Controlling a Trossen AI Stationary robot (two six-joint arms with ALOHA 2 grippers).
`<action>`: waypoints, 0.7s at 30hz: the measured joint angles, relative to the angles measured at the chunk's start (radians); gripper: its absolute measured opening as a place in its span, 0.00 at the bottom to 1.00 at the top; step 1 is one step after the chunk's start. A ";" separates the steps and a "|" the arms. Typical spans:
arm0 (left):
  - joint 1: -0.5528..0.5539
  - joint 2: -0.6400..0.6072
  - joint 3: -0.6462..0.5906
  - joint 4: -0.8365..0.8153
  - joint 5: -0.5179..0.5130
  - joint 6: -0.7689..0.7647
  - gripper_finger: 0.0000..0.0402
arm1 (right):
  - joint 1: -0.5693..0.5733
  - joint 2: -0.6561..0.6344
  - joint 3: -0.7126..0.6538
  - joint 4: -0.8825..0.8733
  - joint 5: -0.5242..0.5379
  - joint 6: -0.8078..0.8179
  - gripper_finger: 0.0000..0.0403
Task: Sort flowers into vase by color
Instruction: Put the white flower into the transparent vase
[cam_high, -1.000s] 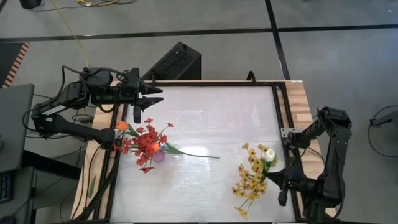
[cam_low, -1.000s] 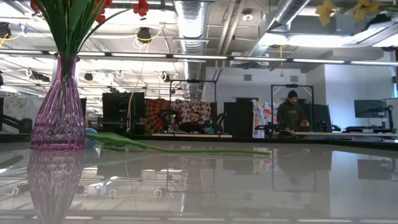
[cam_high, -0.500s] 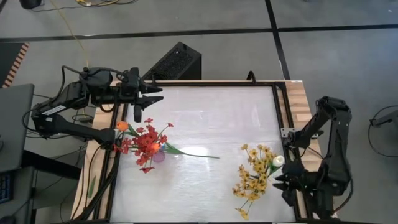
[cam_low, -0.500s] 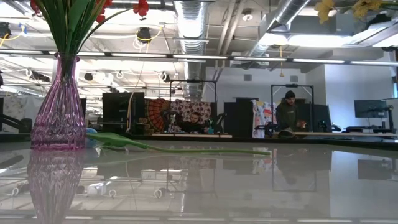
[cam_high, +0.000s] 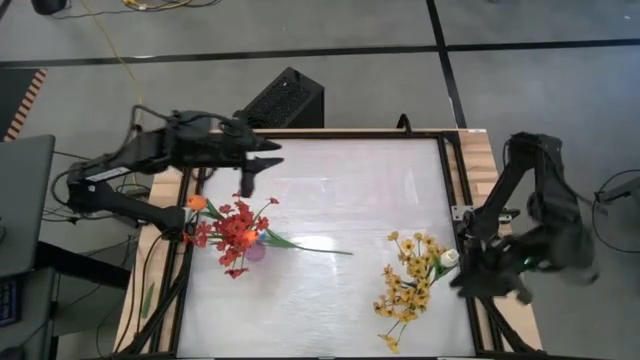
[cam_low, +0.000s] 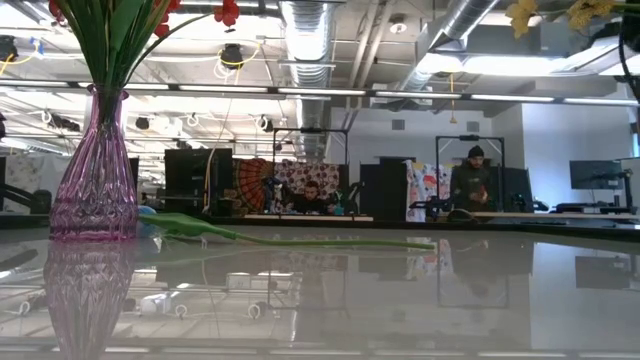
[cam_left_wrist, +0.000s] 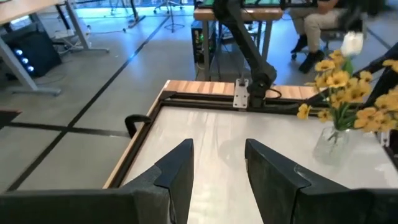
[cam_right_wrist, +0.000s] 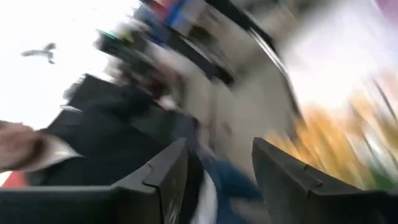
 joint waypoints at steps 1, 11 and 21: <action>0.000 0.020 0.000 0.018 0.007 0.012 0.33 | -0.017 -0.019 0.000 0.080 0.008 -0.128 0.50; 0.000 0.065 0.045 -0.010 -0.037 0.071 0.33 | -0.406 -0.153 0.060 0.302 0.159 -0.764 0.50; 0.003 -0.074 0.046 -0.148 -0.044 0.039 0.33 | -1.066 0.071 0.094 0.044 -0.351 -0.602 0.50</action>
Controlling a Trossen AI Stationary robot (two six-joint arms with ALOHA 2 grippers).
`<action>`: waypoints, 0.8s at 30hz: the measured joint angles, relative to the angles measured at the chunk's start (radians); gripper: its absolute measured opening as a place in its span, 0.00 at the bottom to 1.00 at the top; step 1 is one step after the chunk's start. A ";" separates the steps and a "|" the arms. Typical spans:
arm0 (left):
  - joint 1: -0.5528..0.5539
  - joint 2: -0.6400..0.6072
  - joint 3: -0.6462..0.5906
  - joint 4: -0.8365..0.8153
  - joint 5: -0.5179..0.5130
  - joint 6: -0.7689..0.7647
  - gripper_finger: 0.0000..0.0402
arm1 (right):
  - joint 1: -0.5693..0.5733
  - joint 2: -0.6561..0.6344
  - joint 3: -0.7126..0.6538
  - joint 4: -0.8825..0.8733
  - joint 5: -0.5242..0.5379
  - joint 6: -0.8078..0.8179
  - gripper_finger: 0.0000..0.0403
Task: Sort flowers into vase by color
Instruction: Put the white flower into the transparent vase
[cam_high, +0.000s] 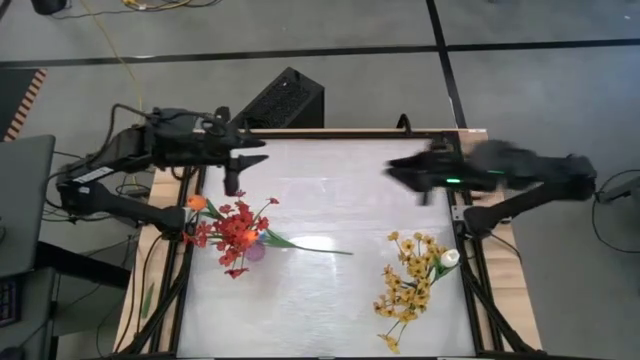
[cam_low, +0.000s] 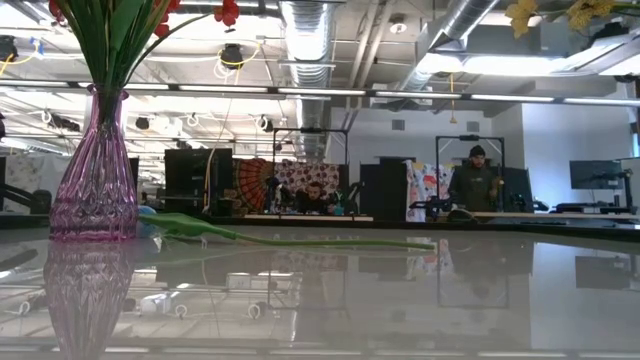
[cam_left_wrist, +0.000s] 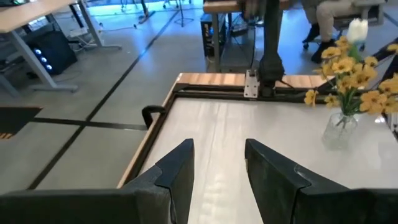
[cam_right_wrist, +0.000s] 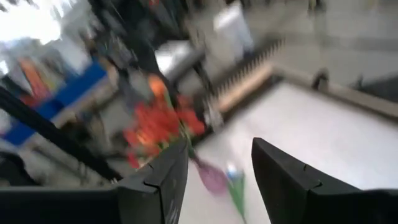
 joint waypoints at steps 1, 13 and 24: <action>-0.001 -0.014 0.000 -0.006 -0.005 -0.007 0.33 | -0.045 0.045 0.000 0.008 -0.074 -0.002 0.50; -0.001 -0.123 -0.059 -0.090 -0.024 -0.096 0.33 | -0.223 0.626 0.002 0.221 -0.560 -0.082 0.50; -0.001 -0.152 -0.116 -0.097 -0.048 -0.099 0.33 | -0.107 1.057 0.204 0.246 -0.598 -0.212 0.50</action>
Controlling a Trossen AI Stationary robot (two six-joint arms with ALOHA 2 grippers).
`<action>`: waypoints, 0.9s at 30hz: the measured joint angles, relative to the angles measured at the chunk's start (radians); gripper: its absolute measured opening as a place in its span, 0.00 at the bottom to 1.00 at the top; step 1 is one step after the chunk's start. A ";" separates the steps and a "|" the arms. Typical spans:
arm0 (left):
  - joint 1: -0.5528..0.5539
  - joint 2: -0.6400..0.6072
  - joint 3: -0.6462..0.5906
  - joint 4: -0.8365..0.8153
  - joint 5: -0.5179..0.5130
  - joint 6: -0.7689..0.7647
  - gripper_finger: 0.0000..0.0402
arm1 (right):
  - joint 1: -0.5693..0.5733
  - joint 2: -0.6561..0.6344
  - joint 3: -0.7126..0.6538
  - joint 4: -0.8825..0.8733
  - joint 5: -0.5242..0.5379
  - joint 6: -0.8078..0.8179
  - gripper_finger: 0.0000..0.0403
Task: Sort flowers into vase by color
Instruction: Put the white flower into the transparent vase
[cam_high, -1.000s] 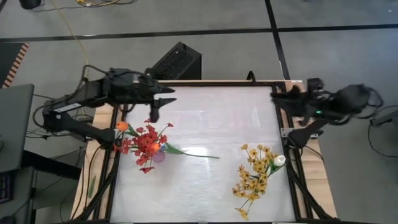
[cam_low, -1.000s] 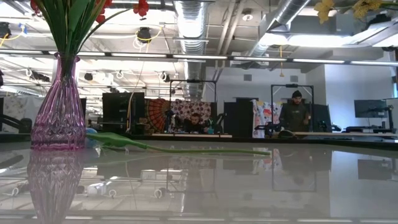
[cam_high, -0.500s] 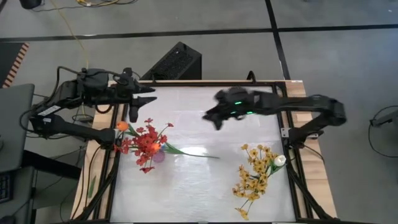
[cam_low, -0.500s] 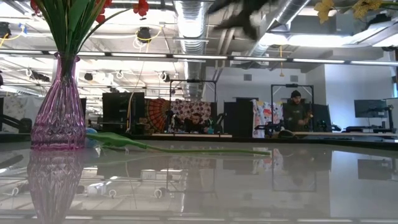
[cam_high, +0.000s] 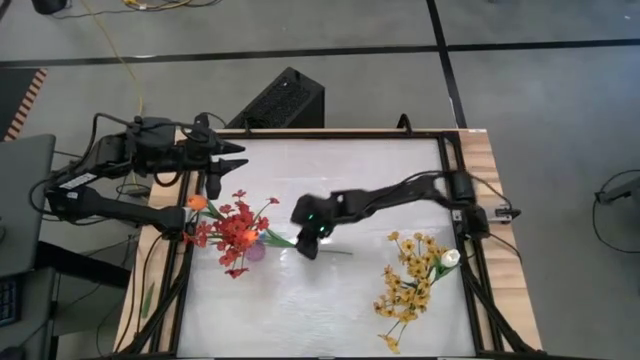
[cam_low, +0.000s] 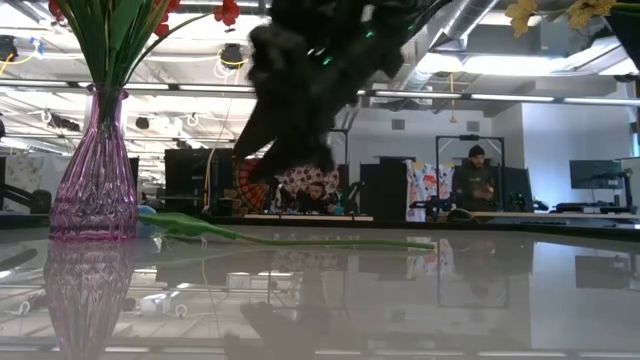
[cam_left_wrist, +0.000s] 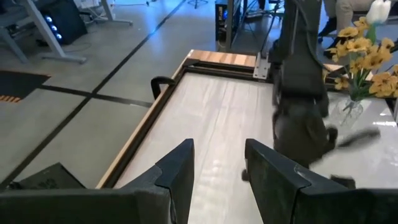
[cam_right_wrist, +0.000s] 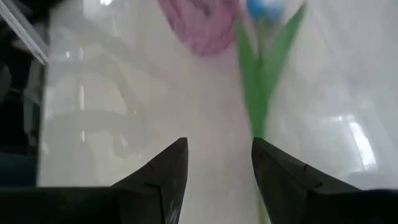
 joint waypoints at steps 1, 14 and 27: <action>0.000 0.000 -0.001 -0.002 0.000 0.002 0.33 | 0.010 0.031 0.022 -0.007 0.007 0.001 0.50; 0.000 0.000 -0.002 -0.016 0.000 0.009 0.33 | 0.084 0.228 0.202 -0.178 0.292 -0.001 0.41; 0.000 0.000 -0.002 -0.047 -0.036 0.011 0.33 | 0.101 0.237 0.198 -0.277 0.323 0.097 0.05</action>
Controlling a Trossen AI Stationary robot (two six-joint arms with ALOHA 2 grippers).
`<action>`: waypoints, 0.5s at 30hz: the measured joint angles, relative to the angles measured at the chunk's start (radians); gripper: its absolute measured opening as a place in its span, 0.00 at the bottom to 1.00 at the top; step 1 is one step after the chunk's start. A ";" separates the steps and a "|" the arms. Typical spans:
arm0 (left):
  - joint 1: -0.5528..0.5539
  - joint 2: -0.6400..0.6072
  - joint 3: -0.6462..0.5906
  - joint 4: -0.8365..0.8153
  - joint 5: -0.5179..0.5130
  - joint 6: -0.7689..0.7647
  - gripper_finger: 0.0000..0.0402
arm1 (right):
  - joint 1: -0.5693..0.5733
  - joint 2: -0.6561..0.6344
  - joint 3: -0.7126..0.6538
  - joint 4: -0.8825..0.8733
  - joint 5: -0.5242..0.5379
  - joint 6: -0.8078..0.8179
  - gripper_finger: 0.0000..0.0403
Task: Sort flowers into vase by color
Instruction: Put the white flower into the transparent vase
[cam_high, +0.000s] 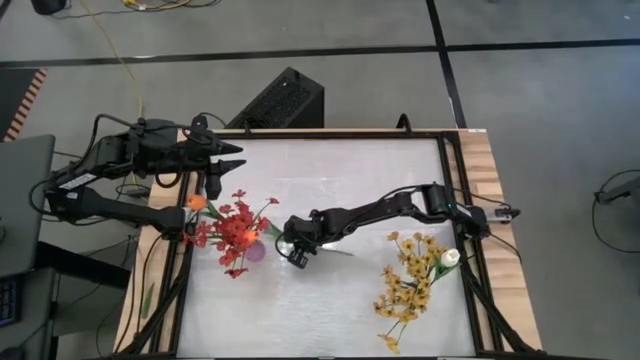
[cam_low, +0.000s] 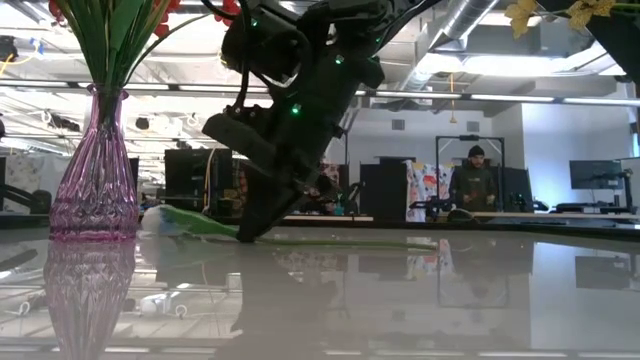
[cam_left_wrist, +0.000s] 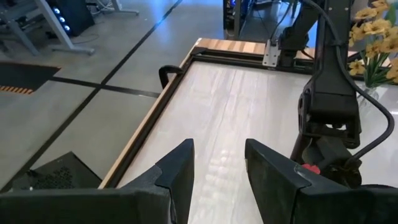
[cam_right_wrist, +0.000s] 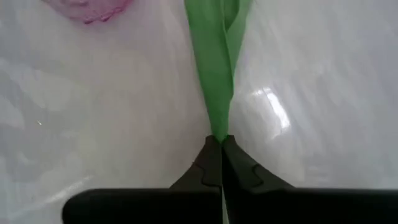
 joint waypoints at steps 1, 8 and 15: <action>0.000 -0.001 0.000 0.000 0.000 0.000 0.33 | 0.000 -0.009 -0.001 -0.008 0.000 0.028 0.05; 0.000 -0.030 0.000 0.002 -0.038 -0.020 0.33 | -0.018 -0.173 -0.015 -0.205 0.062 0.052 0.05; 0.000 -0.062 0.000 -0.006 -0.078 -0.071 0.33 | -0.032 -0.514 -0.057 -0.251 0.338 0.070 0.05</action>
